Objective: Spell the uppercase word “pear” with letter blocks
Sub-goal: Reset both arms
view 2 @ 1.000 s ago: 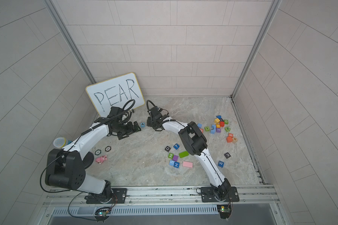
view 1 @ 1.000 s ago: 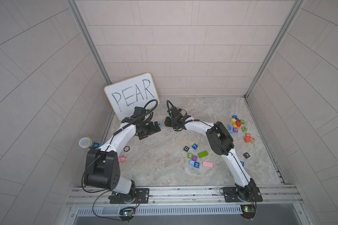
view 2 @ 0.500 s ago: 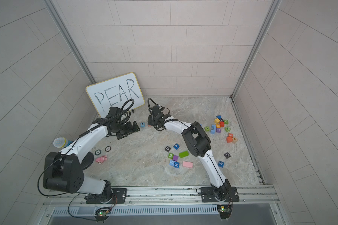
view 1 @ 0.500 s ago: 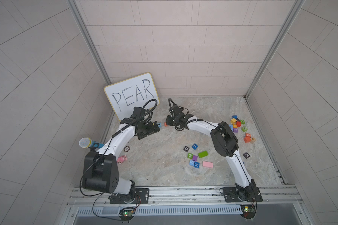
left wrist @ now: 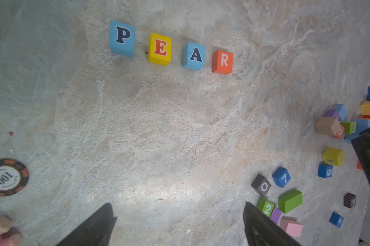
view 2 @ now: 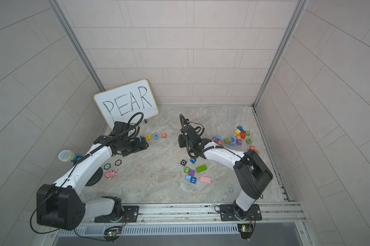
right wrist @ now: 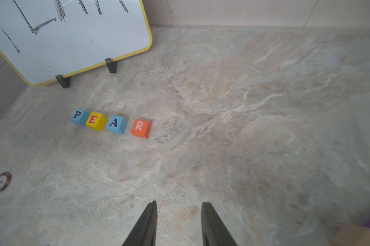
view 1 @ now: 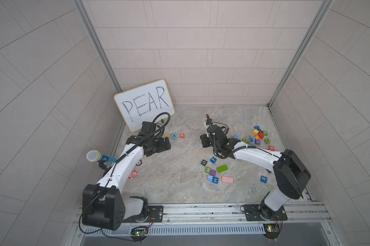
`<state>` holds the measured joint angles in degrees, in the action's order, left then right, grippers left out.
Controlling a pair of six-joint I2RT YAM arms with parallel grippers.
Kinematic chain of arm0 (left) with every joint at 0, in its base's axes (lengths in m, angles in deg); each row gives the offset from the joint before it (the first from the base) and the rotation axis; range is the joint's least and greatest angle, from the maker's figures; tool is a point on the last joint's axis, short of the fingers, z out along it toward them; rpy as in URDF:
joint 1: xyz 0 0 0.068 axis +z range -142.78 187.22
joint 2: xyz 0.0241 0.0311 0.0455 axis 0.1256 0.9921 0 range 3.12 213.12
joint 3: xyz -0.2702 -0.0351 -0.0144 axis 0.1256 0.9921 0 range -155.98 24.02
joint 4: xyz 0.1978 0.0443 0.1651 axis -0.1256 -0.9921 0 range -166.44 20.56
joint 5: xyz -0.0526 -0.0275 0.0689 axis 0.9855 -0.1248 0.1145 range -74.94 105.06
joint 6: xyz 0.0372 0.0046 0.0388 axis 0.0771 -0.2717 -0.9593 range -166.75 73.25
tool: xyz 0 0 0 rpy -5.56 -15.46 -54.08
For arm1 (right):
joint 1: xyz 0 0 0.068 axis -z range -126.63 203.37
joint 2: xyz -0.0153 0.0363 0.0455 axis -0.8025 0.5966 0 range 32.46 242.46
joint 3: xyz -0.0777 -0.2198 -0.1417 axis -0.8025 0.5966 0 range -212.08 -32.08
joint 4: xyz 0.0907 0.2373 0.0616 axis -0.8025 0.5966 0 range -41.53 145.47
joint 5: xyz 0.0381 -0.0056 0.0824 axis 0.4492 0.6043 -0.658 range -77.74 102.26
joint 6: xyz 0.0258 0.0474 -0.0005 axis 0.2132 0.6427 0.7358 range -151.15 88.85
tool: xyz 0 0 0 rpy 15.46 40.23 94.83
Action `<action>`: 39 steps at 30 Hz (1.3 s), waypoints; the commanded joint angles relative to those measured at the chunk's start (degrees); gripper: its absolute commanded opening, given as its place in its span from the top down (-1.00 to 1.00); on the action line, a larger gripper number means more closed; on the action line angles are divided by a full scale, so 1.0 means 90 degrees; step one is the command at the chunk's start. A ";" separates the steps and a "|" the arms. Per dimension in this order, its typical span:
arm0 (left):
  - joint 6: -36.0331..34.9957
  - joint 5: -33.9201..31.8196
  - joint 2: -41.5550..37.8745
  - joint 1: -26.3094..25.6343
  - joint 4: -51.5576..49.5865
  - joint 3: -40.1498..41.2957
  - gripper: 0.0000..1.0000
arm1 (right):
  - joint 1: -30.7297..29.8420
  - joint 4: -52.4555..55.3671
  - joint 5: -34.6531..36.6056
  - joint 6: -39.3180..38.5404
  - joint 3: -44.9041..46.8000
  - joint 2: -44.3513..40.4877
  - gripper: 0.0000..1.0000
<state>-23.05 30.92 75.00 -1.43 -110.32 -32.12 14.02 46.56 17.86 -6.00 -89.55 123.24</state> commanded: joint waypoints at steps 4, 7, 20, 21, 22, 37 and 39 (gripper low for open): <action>-0.0336 -0.0497 -0.0581 -0.0010 -0.0322 0.0233 -0.98 | 0.0027 -0.0614 0.0838 -0.0891 0.1131 -0.1235 0.20; -0.0348 -0.0579 -0.0780 -0.0019 -0.0229 0.0274 -0.99 | 0.0070 -0.0707 0.1175 -0.1030 0.1525 -0.1711 0.19; -0.0485 -0.0825 -0.0545 -0.0145 -0.0131 -0.0017 -0.97 | 0.0427 -0.1117 0.2123 -0.1997 0.2781 -0.3070 0.25; -0.0486 -0.0825 -0.0542 -0.0157 -0.0104 0.0000 -0.98 | 0.0435 -0.1249 0.2176 -0.2170 0.2875 -0.3116 0.26; -0.0495 -0.0821 -0.0540 -0.0160 -0.0094 0.0016 -0.98 | 0.0437 -0.1423 0.2311 -0.2271 0.3009 -0.3159 0.26; 0.0248 -0.3291 -0.0887 -0.0509 0.2462 0.1087 -1.00 | 0.2043 -0.2951 0.3020 -0.3478 0.4201 -0.3029 0.19; -0.0104 -0.3617 -0.0844 -0.0526 0.2925 0.1307 -1.00 | 0.2243 -0.3387 0.2724 -0.3629 0.4346 -0.2804 0.20</action>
<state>-21.34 6.75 67.96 -5.78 -93.56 -22.42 32.66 23.30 43.85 -34.92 -52.18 96.07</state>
